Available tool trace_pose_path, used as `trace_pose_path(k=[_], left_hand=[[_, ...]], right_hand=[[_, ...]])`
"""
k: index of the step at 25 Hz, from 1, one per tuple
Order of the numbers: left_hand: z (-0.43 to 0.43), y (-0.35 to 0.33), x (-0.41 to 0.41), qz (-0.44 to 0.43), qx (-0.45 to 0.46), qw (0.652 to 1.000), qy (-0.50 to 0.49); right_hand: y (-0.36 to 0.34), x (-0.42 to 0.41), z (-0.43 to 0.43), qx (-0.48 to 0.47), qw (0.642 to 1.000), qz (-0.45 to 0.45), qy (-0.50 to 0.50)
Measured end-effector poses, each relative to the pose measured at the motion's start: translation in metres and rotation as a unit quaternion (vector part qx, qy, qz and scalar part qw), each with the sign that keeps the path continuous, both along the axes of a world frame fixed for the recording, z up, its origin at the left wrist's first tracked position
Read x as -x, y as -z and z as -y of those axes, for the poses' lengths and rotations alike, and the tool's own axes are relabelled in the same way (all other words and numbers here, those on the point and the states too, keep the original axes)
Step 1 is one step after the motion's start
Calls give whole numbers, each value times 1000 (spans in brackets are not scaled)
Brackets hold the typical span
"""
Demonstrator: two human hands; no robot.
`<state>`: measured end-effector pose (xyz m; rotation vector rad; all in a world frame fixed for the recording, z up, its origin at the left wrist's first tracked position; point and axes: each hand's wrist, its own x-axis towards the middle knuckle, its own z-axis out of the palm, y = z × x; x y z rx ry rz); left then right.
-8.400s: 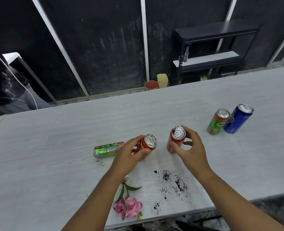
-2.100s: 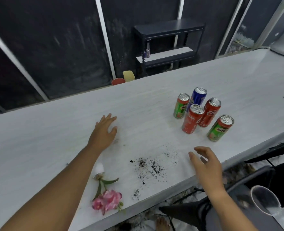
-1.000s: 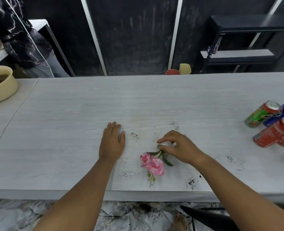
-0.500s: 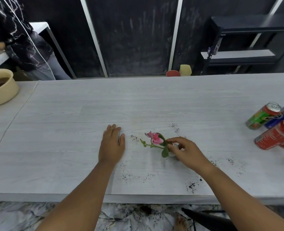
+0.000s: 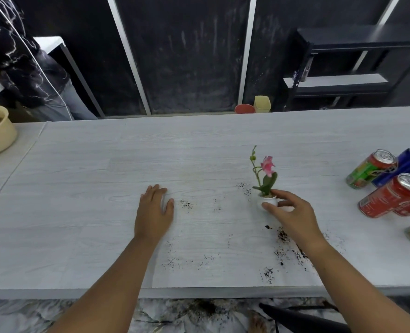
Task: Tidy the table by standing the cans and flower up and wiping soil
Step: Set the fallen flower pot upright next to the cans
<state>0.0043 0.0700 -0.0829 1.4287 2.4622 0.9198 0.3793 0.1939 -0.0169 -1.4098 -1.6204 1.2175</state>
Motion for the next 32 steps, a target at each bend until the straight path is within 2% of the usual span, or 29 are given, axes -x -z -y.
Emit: trace_pose_path(k=[3, 7, 12, 16, 18, 20, 28, 30, 32], left_hand=[[-26, -13, -22, 40, -14, 999, -25], [-98, -28, -90, -9, -13, 992, 125], [-207, -41, -164, -7, 65, 966, 250], [-271, -37, -206, -70, 154, 940, 298], [-280, -25, -220, -106, 183, 931, 298], [-279, -12, -226, -133, 175, 934, 280], [-279, -2, -224, -144, 146, 941, 269], [-277, -4, -225, -146, 154, 938, 273], [-278, -10, -225, -152, 173, 934, 275]], right_hand=[[2, -21, -26, -27, 998, 5, 50], [7, -42, -62, -40, 994, 0, 98], [11, -65, -106, -47, 986, 6, 157], [18, -77, -123, -48, 982, 3, 180], [24, -84, -127, -50, 979, 3, 196], [29, -88, -128, -55, 977, 2, 204], [36, -91, -124, -15, 976, -35, 215], [36, -96, -114, -1, 979, -4, 205], [34, -102, -102, -10, 979, 77, 187]])
